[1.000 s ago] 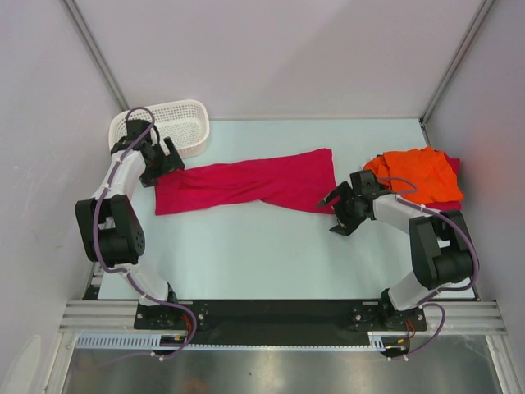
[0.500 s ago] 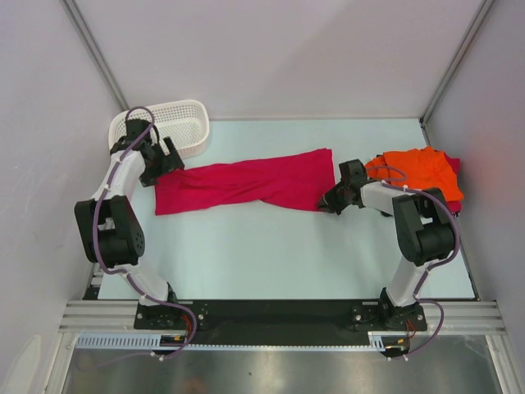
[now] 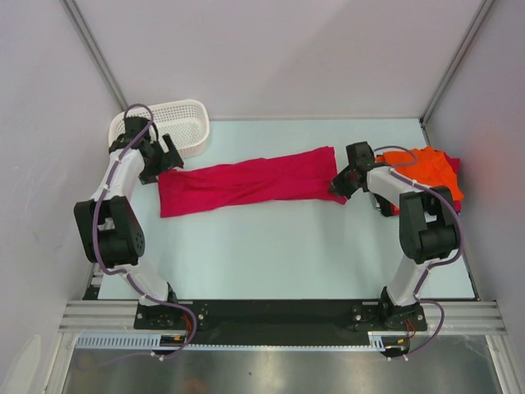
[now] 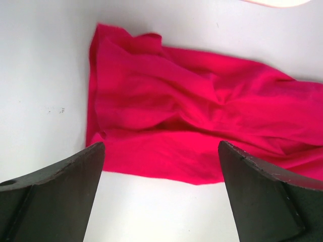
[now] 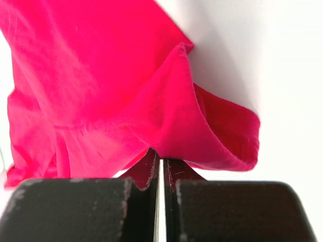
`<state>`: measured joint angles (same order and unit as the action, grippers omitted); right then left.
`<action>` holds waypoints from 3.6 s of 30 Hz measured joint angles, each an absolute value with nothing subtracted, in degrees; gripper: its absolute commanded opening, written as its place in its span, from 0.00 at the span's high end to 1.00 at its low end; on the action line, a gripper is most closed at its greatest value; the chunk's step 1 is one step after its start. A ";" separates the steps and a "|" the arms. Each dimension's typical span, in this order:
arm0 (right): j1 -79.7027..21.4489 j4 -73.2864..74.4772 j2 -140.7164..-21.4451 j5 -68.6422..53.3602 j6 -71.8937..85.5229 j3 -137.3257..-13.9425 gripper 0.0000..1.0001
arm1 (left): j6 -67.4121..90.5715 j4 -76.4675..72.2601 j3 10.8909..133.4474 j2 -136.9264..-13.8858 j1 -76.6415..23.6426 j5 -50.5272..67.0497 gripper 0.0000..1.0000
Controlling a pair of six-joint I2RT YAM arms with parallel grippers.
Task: Fold and stack the t-shirts
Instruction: Rotate the tshirt 90 degrees
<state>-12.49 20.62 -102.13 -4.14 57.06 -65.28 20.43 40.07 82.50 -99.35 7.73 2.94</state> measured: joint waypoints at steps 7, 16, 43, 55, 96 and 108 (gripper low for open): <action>-8.69 24.75 -109.82 -0.58 52.47 -74.61 1.00 | 20.38 41.01 84.38 -99.35 7.73 2.13 0.00; -6.61 30.83 -125.64 1.83 45.67 -96.53 1.00 | 20.25 41.67 86.39 -99.35 7.73 1.67 0.00; -10.09 11.99 -97.12 -14.98 51.13 -65.69 0.11 | 17.39 44.38 87.05 -115.00 6.87 3.14 0.00; -39.55 3.03 -113.23 -19.38 64.64 -68.58 0.13 | 17.45 45.39 87.99 -115.96 6.87 3.60 0.00; -45.93 22.28 -120.90 -27.27 52.80 -78.52 1.00 | 19.55 46.44 92.99 -109.78 6.74 4.69 0.00; -64.77 23.07 -109.36 -27.81 55.51 -61.69 1.00 | 20.53 46.81 87.44 -103.94 -0.43 2.46 0.00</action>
<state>-64.77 23.07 -109.36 -27.81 55.51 -61.69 20.53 46.81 87.44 -103.94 -0.43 2.46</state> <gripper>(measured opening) 0.021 0.996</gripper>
